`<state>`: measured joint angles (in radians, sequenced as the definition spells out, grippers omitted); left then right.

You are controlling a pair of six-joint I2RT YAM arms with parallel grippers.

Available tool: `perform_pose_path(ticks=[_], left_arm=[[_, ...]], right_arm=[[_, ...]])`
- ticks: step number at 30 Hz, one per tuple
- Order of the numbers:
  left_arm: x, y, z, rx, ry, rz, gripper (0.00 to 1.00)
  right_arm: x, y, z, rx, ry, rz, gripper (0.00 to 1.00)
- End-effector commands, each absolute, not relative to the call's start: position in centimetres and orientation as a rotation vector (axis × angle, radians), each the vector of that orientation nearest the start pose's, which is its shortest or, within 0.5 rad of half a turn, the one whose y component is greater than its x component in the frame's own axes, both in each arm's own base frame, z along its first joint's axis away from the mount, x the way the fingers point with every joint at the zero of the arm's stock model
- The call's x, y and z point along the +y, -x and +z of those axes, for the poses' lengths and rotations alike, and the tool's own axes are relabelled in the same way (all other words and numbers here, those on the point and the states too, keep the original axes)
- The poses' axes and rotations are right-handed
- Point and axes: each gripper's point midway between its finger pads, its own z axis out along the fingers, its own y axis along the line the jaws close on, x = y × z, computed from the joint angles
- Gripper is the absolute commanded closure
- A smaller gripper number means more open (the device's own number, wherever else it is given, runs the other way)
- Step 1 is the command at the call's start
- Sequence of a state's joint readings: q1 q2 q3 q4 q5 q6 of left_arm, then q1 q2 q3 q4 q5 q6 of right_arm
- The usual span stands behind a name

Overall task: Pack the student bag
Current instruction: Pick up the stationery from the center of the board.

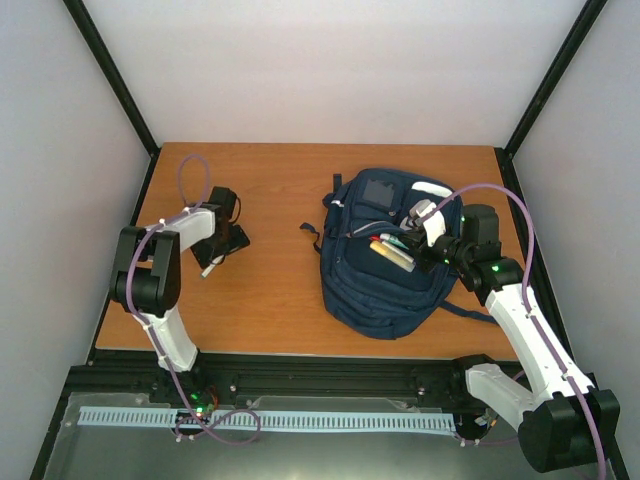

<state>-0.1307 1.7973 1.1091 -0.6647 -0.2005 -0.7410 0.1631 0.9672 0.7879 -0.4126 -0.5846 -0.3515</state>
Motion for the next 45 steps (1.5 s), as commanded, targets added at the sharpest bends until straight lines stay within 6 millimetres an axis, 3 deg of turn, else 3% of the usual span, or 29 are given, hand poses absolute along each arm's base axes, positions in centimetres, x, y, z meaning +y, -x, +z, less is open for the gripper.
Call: perform_pose_path(ticks=[1,11,18,25,27,36,40,45], left_arm=[[-1.8,-37.3,2.8,2.728,0.835,0.060,0.00],[-3.9,-33.8,2.1,2.795,0.827,-0.100,0.01],[-5.4,-30.5,0.0,2.912,0.771,-0.054,0.02],[-3.5,-29.2,-1.2,2.961,0.743,0.251,0.23],[-3.7,-29.0,-1.5,2.979,0.723,0.259,0.33],[-3.9,-29.2,-1.6,2.989,0.686,0.252,0.61],[-3.9,-29.2,-1.6,2.990,0.679,0.258,0.80],[-3.6,-29.0,-1.6,2.992,0.683,0.305,0.90]], right_arm=[[14.6,-28.5,25.8,1.776,0.867,0.505,0.97],[14.7,-28.4,26.0,1.769,0.870,0.505,0.97],[14.7,-28.4,25.9,1.770,0.871,0.504,0.97],[14.6,-28.5,25.9,1.773,0.867,0.500,0.97],[14.5,-28.5,26.0,1.771,0.864,0.498,0.97],[14.5,-28.5,25.8,1.777,0.862,0.497,0.97],[14.5,-28.5,25.9,1.773,0.863,0.495,0.97],[14.5,-28.5,26.0,1.769,0.864,0.494,0.97]])
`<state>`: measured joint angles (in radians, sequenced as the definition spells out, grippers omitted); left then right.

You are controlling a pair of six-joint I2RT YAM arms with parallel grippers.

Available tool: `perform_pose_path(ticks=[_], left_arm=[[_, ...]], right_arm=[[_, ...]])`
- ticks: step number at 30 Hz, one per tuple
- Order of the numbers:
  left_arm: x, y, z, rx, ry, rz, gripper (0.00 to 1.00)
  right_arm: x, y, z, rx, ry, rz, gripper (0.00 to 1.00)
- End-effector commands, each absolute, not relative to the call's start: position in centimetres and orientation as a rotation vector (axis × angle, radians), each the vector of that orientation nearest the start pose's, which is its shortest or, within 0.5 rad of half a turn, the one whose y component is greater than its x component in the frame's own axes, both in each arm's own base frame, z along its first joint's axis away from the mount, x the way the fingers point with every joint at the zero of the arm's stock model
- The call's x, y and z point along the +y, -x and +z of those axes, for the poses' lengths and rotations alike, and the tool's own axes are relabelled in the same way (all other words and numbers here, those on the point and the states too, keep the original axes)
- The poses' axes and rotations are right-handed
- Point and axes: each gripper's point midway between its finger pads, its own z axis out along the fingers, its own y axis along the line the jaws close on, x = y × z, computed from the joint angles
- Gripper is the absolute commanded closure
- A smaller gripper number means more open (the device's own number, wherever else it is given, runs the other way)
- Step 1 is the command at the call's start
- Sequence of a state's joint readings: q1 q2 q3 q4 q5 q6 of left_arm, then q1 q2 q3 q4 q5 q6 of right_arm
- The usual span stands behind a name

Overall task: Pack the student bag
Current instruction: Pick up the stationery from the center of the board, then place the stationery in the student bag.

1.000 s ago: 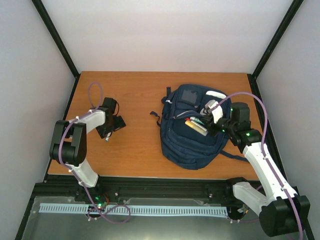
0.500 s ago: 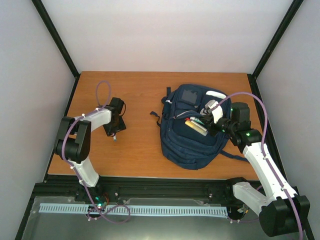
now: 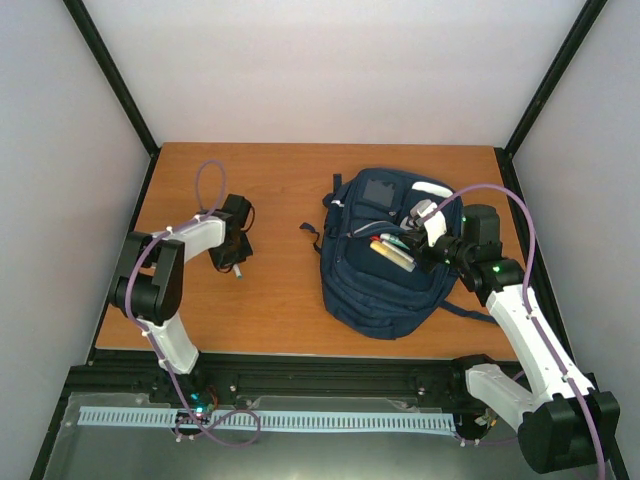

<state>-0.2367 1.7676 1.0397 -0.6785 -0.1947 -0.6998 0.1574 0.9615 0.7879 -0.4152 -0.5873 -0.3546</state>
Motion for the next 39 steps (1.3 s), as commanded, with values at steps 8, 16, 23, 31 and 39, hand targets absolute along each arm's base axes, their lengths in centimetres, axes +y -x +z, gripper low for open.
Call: perform_pose_path(ticks=[8,16,23,31,39], left_arm=[[-7.3,-28.4,-0.3,3.016,0.539,0.204,0.98],[-20.4,-26.6,8.5,2.938,0.127,-0.416,0.98],[-30.7,-21.6,18.0,2.704,-0.327,-1.053,0.98],[-39.4,-16.1,20.3,2.603,-0.675,-1.310,0.98],[-44.5,-18.4,21.5,2.485,-0.474,-1.494,0.99]], right_arm=[[14.5,-28.3,26.3,1.759,0.865,0.491,0.97],[14.5,-28.3,26.3,1.757,0.867,0.492,0.97],[14.5,-28.4,26.1,1.762,0.867,0.494,0.97],[14.5,-28.4,26.1,1.764,0.865,0.494,0.97],[14.5,-28.3,26.3,1.757,0.864,0.491,0.97]])
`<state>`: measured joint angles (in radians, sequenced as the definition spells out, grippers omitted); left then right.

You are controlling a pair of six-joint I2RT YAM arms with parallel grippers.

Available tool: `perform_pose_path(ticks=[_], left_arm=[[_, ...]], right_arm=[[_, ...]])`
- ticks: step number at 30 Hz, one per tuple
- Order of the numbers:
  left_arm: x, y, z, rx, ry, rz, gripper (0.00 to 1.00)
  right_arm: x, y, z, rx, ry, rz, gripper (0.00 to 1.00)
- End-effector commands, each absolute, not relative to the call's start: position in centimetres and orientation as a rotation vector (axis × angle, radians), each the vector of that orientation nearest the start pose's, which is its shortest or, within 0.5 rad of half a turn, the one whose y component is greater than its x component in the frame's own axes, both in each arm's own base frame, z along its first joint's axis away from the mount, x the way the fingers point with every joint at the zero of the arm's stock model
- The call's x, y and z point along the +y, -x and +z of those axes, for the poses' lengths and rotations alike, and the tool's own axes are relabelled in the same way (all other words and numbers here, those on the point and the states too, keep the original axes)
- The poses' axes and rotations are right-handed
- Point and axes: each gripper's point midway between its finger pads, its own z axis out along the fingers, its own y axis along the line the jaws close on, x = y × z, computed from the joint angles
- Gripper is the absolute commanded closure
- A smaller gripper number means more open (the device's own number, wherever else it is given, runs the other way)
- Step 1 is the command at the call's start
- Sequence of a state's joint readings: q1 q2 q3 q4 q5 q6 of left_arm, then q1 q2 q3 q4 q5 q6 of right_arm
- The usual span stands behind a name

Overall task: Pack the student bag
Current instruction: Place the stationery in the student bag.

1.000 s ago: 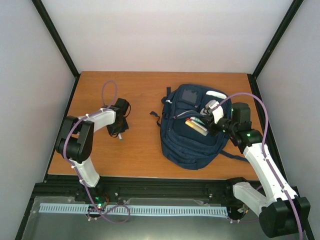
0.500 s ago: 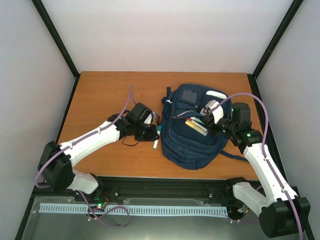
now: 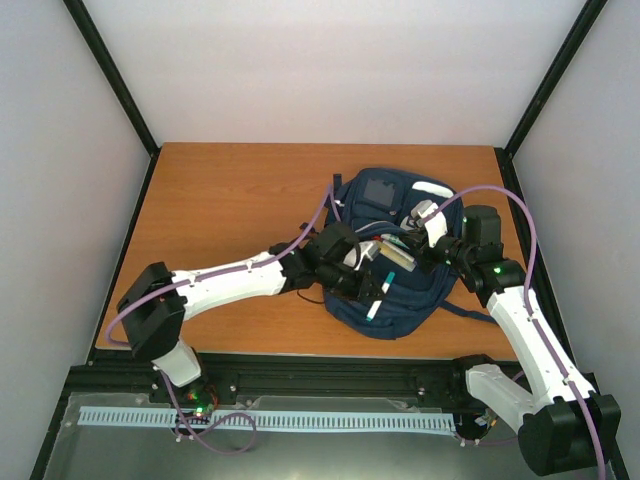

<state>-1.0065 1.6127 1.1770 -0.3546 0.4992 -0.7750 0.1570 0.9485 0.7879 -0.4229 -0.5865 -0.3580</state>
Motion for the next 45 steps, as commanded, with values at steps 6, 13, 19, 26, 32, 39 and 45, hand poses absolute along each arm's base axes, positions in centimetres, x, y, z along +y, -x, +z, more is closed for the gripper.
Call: perform_pose_path(ticks=[6,13,19,26,32,39,45], left_arm=[[-45.2,-21.9,22.5,2.330,-0.130,-1.576,0.99],[-44.7,-25.3,21.6,2.234,0.226,-1.562,0.99],[-44.5,-27.0,21.0,2.168,0.423,-1.541,0.99],[-43.0,-29.0,19.9,2.117,0.690,-1.444,0.95],[-43.2,-29.9,18.8,2.096,0.803,-1.431,0.90],[-43.7,-30.0,17.4,2.105,0.823,-1.440,0.88],[-43.6,-29.9,18.0,2.102,0.801,-1.440,0.70]], right_arm=[[14.5,-28.3,26.3,1.757,0.865,0.492,0.97],[14.5,-28.4,26.1,1.761,0.868,0.490,0.97],[14.4,-28.4,26.2,1.757,0.869,0.483,0.97],[14.4,-28.4,25.9,1.764,0.872,0.485,0.97],[14.4,-28.5,25.8,1.765,0.874,0.486,0.97],[14.4,-28.4,26.0,1.760,0.875,0.485,0.97],[14.5,-28.3,25.9,1.761,0.878,0.486,0.97]])
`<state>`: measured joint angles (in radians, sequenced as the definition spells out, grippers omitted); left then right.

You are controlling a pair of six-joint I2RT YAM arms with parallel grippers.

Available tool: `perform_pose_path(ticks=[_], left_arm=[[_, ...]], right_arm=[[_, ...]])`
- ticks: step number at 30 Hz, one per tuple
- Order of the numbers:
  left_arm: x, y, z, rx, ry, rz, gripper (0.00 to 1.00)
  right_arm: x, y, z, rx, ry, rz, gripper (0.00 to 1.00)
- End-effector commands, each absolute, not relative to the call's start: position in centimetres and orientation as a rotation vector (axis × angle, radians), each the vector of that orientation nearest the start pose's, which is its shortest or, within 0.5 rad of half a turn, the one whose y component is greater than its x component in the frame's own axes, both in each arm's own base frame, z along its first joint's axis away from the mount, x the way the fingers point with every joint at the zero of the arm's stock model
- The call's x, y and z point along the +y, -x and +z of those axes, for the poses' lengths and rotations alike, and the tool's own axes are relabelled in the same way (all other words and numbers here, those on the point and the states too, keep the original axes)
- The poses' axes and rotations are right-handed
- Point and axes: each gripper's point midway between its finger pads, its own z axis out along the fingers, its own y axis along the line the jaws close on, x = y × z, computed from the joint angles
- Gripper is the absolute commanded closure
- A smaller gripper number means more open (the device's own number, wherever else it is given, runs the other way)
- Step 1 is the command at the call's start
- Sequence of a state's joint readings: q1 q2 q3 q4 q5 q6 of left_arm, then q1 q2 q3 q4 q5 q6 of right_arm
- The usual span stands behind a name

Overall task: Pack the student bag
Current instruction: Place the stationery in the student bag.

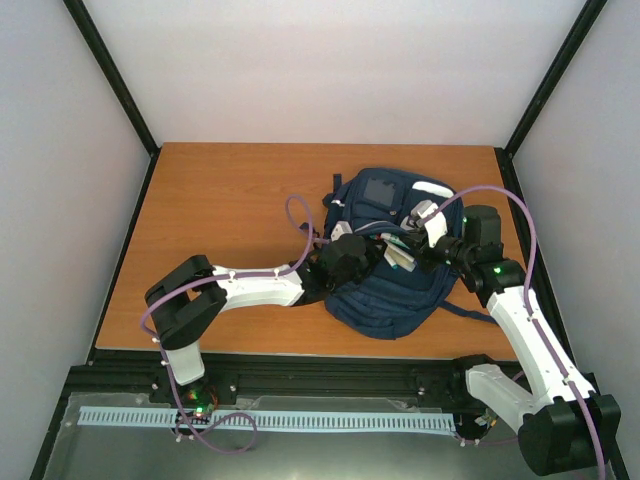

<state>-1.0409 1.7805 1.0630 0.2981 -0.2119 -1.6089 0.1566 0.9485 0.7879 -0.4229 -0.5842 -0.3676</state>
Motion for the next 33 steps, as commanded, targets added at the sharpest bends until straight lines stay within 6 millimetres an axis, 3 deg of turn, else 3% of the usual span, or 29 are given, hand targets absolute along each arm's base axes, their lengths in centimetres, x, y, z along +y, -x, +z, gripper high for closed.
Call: perform_pose_path(ticks=[1,10,14,16,19,22,23,25,28,31,33], left_arm=[[-43.6,-29.9,18.2,2.099,0.791,-1.443,0.68],[-43.6,-28.3,20.5,2.115,0.664,-1.514,0.66],[-42.2,-26.1,21.2,2.139,0.525,-1.540,0.64],[-41.8,-24.6,21.9,2.175,0.384,-1.540,0.61],[-40.7,-22.1,21.5,2.297,0.191,-1.460,0.56],[-37.0,-20.6,18.8,2.387,0.204,-1.320,0.50],[-35.4,-20.3,19.0,2.365,0.210,-1.295,0.46],[-31.9,-20.3,17.8,2.347,0.243,-1.158,0.28],[-27.1,-20.7,17.4,2.266,0.235,-0.969,0.10],[-23.6,-21.2,17.6,2.205,0.212,-0.829,0.05],[-22.7,-21.4,17.7,2.192,0.185,-0.826,0.06]], right_arm=[[14.5,-28.3,26.0,1.759,0.879,0.487,0.97],[14.5,-28.2,26.2,1.751,0.878,0.483,0.97],[14.4,-28.2,26.2,1.751,0.878,0.483,0.97],[14.4,-28.2,26.2,1.750,0.877,0.483,0.97],[14.4,-28.2,26.1,1.754,0.878,0.484,0.97],[14.4,-28.3,25.9,1.762,0.880,0.486,0.97],[14.5,-28.3,25.9,1.760,0.882,0.486,0.97],[14.5,-28.3,25.8,1.762,0.884,0.489,0.97],[14.5,-28.3,25.6,1.767,0.885,0.489,0.97],[14.5,-28.3,25.4,1.772,0.890,0.497,0.97],[14.5,-28.4,25.1,1.779,0.896,0.501,0.97]])
